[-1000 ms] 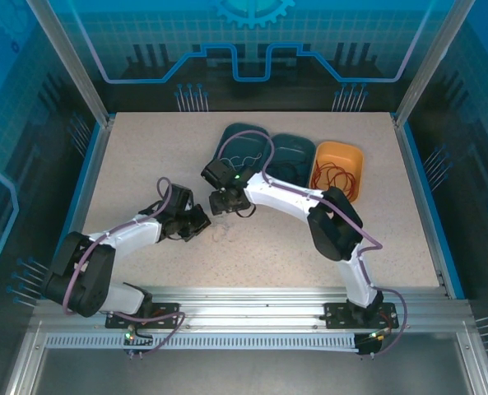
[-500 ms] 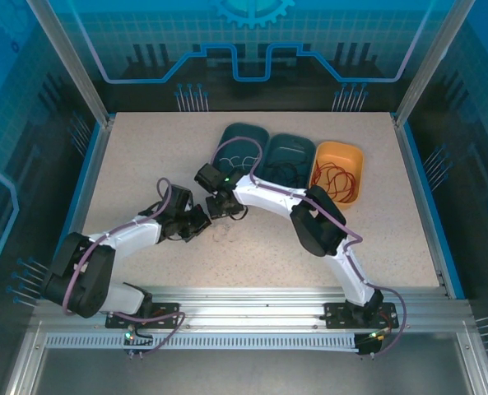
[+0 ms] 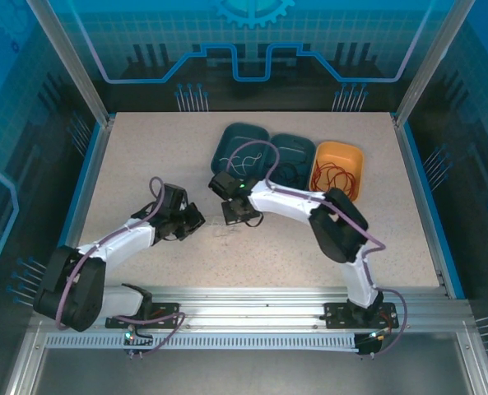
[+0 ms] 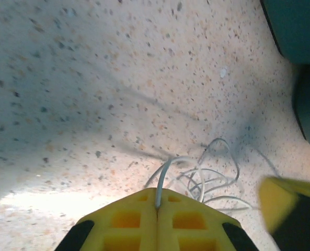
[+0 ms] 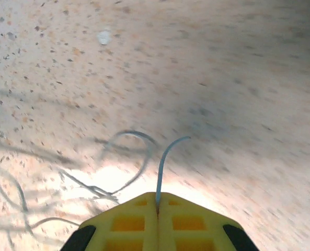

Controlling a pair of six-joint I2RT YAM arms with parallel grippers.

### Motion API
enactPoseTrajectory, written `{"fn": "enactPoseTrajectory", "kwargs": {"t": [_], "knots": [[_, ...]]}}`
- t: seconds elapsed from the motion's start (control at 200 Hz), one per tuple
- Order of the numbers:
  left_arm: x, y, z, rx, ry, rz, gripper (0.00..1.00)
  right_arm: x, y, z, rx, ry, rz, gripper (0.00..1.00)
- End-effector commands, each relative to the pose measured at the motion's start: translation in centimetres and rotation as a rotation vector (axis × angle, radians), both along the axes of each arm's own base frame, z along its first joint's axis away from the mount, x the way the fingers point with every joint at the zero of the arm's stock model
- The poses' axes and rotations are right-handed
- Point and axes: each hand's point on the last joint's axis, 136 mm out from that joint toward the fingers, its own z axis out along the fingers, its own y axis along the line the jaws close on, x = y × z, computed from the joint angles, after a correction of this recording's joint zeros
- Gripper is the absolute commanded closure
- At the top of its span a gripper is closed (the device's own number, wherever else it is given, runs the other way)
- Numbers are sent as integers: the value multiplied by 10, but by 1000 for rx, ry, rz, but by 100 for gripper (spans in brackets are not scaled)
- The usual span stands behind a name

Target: Untangle the cables

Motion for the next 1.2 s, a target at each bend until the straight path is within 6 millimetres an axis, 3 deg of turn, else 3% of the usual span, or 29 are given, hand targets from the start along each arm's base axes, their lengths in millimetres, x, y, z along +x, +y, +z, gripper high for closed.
{"fn": "enactPoseTrajectory", "kwargs": {"t": [0.0, 0.065, 0.39, 0.68, 0.901, 1.196], "knots": [[-3, 17, 2, 69, -5, 15, 99, 3, -28, 34, 19, -96, -80, 94], [-3, 21, 3, 85, -7, 20, 99, -3, -45, 40, 7, -111, -105, 100], [4, 33, 13, 125, -35, 36, 99, -32, -134, 84, -54, -236, -239, 100], [7, 37, 17, 150, -48, 42, 99, -58, -197, 97, -71, -265, -355, 100], [9, 35, 16, 142, -45, 36, 99, -68, -220, 105, -74, -281, -391, 100], [15, 33, 27, 149, -78, 10, 99, -69, -224, 107, -63, -287, -407, 100]]}}
